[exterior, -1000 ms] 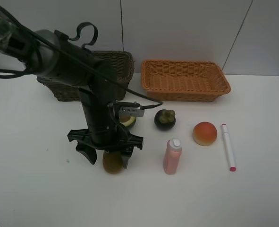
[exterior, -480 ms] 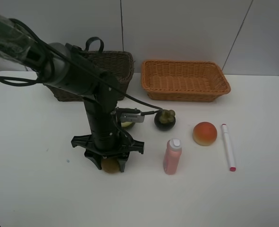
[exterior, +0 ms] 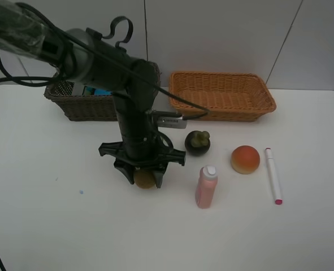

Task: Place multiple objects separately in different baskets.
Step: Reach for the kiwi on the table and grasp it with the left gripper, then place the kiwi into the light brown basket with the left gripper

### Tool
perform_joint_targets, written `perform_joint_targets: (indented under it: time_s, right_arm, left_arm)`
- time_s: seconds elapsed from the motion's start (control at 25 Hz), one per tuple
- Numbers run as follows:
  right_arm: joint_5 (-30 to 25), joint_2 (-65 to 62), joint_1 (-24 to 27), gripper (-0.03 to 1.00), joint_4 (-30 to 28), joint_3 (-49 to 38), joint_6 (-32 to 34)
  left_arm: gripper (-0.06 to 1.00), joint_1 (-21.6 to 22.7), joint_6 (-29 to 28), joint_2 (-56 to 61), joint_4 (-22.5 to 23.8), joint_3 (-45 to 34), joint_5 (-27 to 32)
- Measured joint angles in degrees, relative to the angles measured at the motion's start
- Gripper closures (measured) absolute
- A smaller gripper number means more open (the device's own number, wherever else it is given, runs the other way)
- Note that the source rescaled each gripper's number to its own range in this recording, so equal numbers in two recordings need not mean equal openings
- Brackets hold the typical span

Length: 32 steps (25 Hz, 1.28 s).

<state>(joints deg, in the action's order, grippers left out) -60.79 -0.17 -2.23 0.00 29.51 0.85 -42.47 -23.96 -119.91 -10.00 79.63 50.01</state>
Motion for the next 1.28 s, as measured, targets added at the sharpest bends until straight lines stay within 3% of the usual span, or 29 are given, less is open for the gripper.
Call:
perform_joint_targets:
  time_s: [0.12, 0.4, 0.72, 0.8, 0.88, 0.96, 1.12, 1.28]
  right_arm:
    - [0.00, 0.00, 0.00, -0.03, 0.00, 0.00, 0.00]
    - [0.00, 0.00, 0.00, -0.03, 0.00, 0.00, 0.00]
    - [0.00, 0.00, 0.00, -0.03, 0.00, 0.00, 0.00]
    - [0.00, 0.00, 0.00, -0.03, 0.00, 0.00, 0.00]
    - [0.00, 0.00, 0.00, -0.03, 0.00, 0.00, 0.00]
    - [0.00, 0.00, 0.00, -0.03, 0.00, 0.00, 0.00]
    - [0.00, 0.00, 0.00, -0.03, 0.00, 0.00, 0.00]
    - [0.00, 0.00, 0.00, -0.03, 0.00, 0.00, 0.00]
  left_arm:
    - [0.59, 0.48, 1.17, -0.34, 0.13, 9.78, 3.95]
    - [0.59, 5.51, 3.36, -9.42, 1.04, 36.17, 4.59]
    - [0.59, 7.19, 10.58, -27.93, 1.58, 59.11, -3.83]
    - [0.49, 7.18, 12.36, -29.63, 1.58, 60.91, -5.04]
    - [0.22, 7.18, 13.62, -30.01, 1.65, 61.31, -5.55]
    - [0.06, 7.18, 14.02, -30.01, 1.65, 61.57, -5.68]
    - [0.00, 7.18, 13.60, -29.53, 1.65, 61.71, -2.85]
    - [0.00, 7.18, 9.21, -25.85, 1.65, 61.71, 7.67]
